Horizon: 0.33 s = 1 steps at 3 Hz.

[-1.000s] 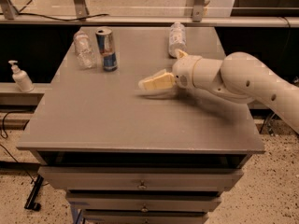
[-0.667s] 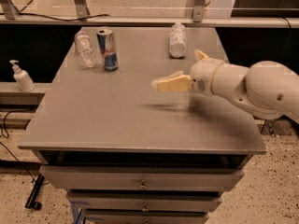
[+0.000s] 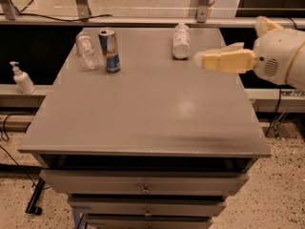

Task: Move redbull can near water bottle

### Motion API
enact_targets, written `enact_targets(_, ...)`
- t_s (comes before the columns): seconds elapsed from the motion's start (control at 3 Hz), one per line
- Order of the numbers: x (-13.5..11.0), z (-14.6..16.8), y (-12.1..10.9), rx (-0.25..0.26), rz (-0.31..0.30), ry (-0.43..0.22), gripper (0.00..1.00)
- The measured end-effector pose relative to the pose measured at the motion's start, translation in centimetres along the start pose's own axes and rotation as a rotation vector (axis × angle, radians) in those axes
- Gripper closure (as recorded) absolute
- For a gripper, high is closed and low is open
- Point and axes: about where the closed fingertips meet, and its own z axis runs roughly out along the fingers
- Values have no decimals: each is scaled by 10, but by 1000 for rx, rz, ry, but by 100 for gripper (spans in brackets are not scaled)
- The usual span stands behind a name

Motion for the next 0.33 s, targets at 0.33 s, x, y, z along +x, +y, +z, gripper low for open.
enact_targets(0.33,-10,-12,-6,10,-9,-7,0)
